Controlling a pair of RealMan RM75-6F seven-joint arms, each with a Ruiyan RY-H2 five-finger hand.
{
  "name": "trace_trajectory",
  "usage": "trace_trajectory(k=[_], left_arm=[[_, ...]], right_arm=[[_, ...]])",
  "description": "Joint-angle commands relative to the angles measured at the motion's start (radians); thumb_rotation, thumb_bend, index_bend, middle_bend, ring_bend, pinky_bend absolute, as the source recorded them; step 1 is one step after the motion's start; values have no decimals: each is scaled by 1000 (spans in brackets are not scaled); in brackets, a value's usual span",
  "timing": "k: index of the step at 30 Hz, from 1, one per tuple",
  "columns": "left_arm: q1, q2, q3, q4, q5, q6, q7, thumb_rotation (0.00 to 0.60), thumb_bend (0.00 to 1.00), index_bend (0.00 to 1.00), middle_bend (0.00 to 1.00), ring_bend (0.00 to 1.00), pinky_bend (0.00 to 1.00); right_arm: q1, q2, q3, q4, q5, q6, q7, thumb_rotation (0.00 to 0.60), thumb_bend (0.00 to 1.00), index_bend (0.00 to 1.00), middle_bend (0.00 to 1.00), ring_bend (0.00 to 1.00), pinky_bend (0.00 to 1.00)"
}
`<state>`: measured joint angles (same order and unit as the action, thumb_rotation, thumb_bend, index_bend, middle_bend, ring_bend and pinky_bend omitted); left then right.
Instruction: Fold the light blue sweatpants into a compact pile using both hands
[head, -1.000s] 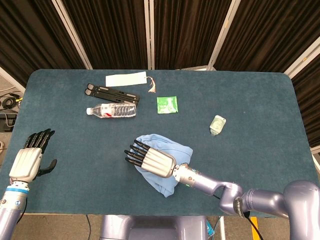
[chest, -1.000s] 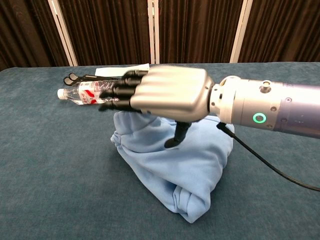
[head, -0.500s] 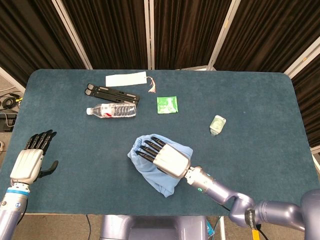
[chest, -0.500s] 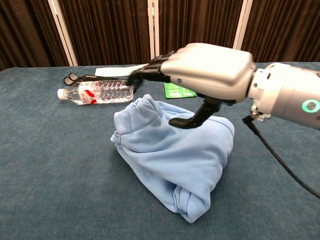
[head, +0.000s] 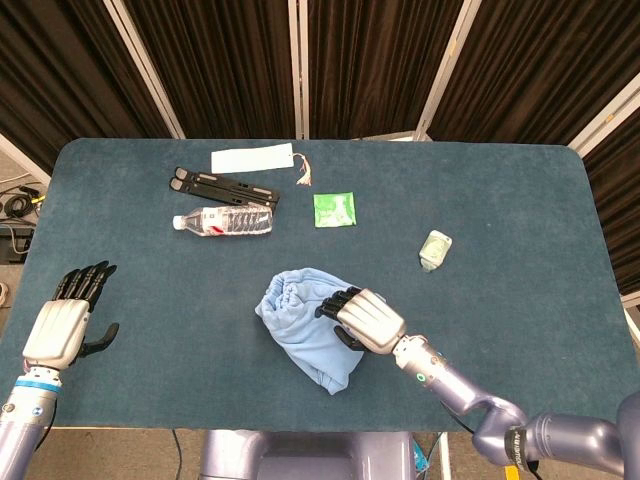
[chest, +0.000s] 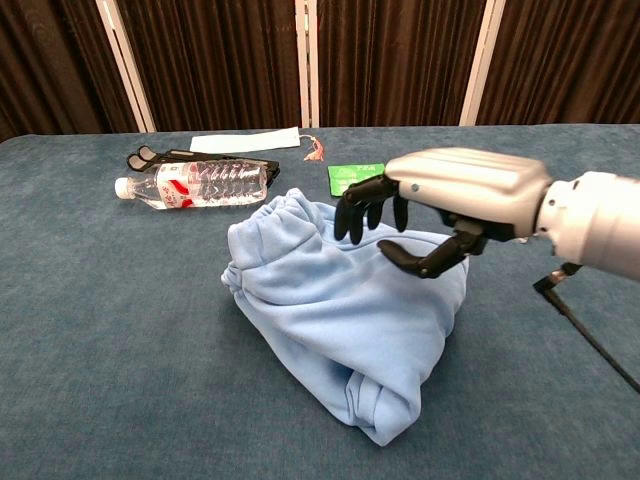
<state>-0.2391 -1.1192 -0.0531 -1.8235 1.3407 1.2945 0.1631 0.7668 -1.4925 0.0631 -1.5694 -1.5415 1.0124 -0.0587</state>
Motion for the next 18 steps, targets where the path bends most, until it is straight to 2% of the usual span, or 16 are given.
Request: trace_trajectory(k=[1,9,18], left_arm=[[-1,0,-2,2,-4,-2,-1,600,417,0,0,0,0],[-2,3,-4,11,-12,-9,-13,600,416,0,0,0,0],[-3,4,-5,13,-14,-12,-18,600,417,0,0,0,0]], right_arm=[[30,-56,35,43,39,-45,5,600,542,363,373,342,411],[89,-167,71,104,58,-95,-10,600,556,364,373,344,411],[116,-214,61,173,72,-137,-81,600,556,364,362,344,405]])
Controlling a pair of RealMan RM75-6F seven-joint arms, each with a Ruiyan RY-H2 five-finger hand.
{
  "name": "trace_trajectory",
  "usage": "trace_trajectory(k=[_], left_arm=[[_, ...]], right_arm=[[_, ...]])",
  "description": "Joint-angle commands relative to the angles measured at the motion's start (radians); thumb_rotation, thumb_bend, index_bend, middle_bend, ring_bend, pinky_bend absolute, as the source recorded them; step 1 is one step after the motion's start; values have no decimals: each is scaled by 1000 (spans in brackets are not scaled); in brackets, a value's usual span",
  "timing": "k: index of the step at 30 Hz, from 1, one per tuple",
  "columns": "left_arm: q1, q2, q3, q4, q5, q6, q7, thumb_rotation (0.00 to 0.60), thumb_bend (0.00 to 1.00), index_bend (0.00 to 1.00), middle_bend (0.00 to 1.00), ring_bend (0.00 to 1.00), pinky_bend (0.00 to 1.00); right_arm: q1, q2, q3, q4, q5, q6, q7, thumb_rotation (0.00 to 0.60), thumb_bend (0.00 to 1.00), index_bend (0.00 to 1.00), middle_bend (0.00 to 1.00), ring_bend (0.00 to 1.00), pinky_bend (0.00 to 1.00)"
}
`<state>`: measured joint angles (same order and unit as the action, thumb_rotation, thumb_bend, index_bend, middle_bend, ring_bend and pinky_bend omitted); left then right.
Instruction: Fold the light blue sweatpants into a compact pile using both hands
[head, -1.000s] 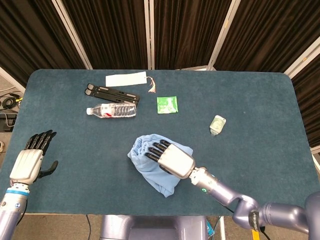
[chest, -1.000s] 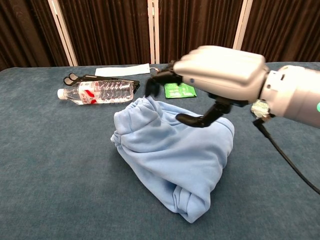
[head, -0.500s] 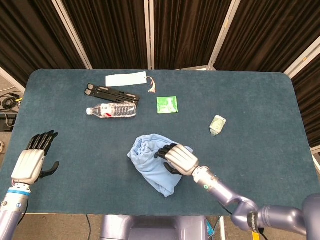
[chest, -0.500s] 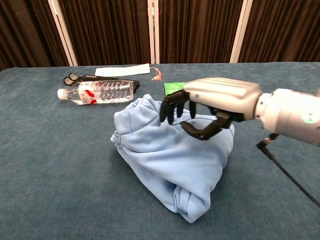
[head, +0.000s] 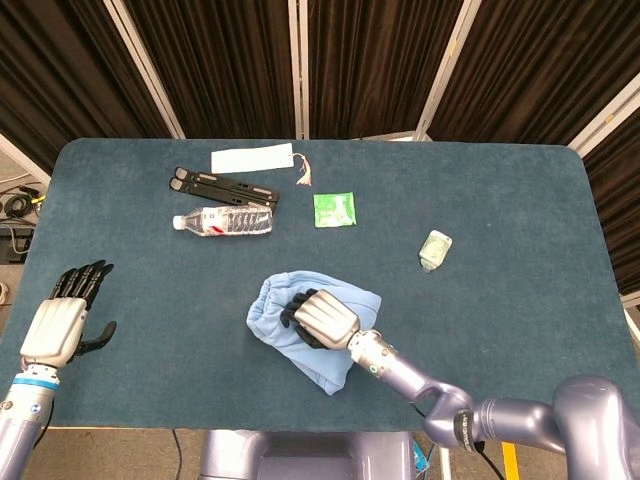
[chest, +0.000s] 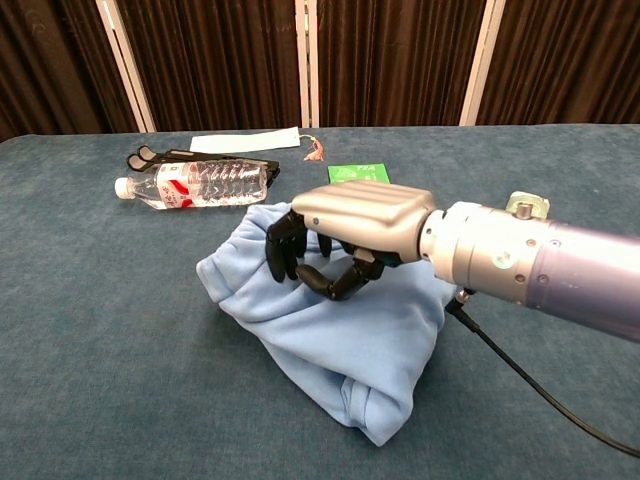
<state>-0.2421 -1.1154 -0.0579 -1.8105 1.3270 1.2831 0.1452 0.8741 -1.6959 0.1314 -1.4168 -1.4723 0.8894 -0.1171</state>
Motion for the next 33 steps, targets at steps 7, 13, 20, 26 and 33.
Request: trace_trajectory(k=[7,13,20,26,33], left_arm=[[0,0,1,0,1,-1,-1,600,416,0,0,0,0],[3,4,0,-3,3,5,-6,600,416,0,0,0,0],[10,14,5,-9,17,11,-30,600,416,0,0,0,0],[42,16,28,-10,84,74,-30,600,417,0,0,0,0],[98,-8,54,38,181,186,-60,600,417,0,0,0,0]], right_arm=[[7,-27,-23,44,-2,-12,-38,600,555,364,361,344,403],[5,20,1,-19,-29,36,-22,600,554,362,354,344,395],[-36,191,-5,-167,-96,122,12,600,535,334,315,326,343],[-185,462,-82,-237,-258,374,58,600,406,297,254,265,226],[-379,569,-157,-224,-268,598,142,600,216,197,159,152,44]])
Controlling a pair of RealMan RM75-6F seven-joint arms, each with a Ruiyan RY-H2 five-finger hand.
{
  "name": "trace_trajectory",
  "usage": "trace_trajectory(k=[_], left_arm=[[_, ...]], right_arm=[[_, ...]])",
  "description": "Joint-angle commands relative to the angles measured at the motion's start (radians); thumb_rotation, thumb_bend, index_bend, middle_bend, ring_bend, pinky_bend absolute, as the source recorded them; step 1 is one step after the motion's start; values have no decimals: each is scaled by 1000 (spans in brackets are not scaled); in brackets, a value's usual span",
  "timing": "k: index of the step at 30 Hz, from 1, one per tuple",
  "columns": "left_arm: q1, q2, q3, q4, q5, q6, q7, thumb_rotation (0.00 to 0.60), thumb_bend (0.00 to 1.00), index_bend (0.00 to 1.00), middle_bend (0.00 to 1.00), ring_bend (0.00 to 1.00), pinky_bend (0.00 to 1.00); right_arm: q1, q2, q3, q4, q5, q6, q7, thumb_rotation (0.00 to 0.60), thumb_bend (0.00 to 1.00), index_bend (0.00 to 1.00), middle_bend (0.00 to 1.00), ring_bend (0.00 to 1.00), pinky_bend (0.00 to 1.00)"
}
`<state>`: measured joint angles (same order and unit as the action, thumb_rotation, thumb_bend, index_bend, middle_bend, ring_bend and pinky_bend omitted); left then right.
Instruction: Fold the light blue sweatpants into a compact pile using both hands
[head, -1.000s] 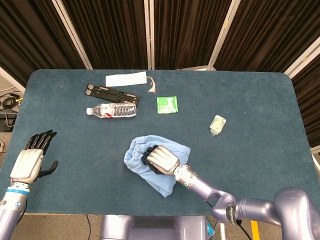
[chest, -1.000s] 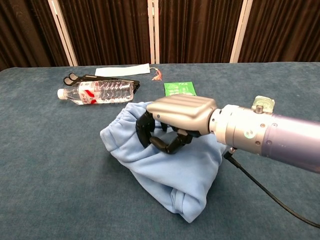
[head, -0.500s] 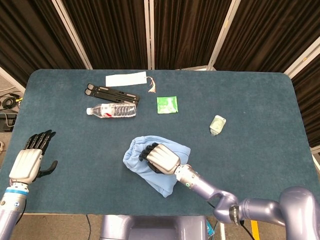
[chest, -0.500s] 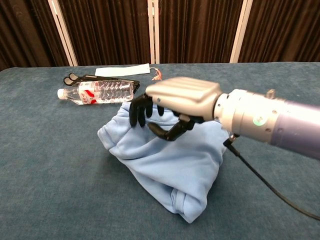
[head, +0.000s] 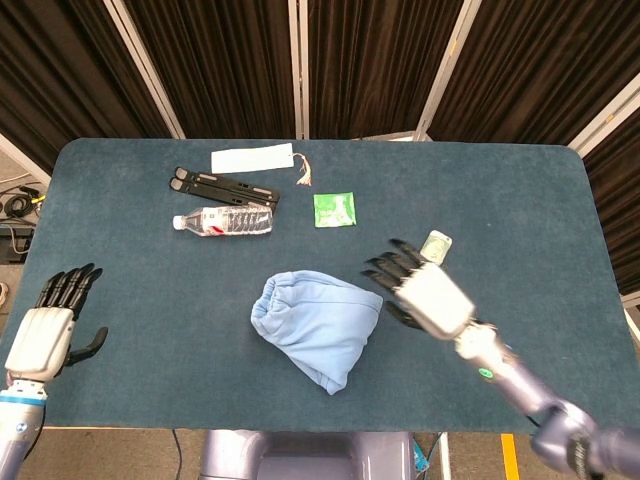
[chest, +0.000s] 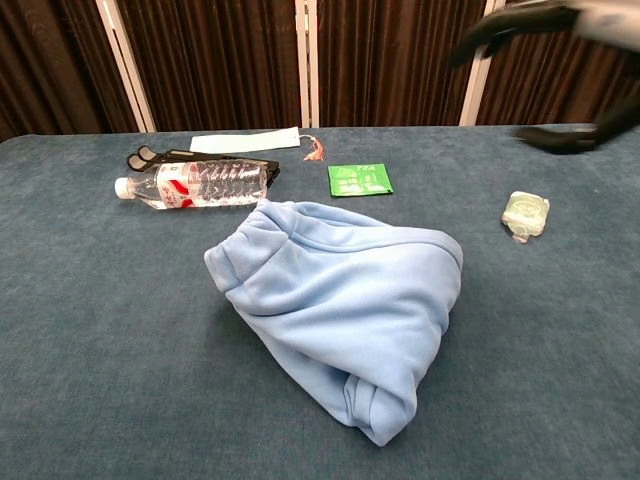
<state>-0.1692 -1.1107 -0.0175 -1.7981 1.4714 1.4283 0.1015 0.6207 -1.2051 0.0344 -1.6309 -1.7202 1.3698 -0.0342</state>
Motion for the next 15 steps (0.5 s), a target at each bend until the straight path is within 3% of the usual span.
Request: trace_trajectory(k=[1,5,8,10,15], left_arm=[[35,-15,18,34,52,59,-19,600,416,0,0,0,0],[62,-27,28,60,86,106,-31,600,415,0,0,0,0],[76,-38,30,81,106,135,-44,600,307,0,0,0,0],[82,-40,31,87,112,144,-39,600,174,0,0,0,0],[91,-38,33,76,115,147,-20,600,130,0,0,0,0]], right_arm=[[-158,88,-67,-10,0,140,49,600,166,168,125,117,18],[-248,84,-67,-41,62,209,13,600,5,57,6,1,0],[-310,58,-70,-23,90,257,-15,600,0,16,0,0,0],[-341,40,-67,-18,112,277,-20,600,0,0,0,0,0],[-397,-20,-38,29,140,332,-63,600,0,0,0,0,0]])
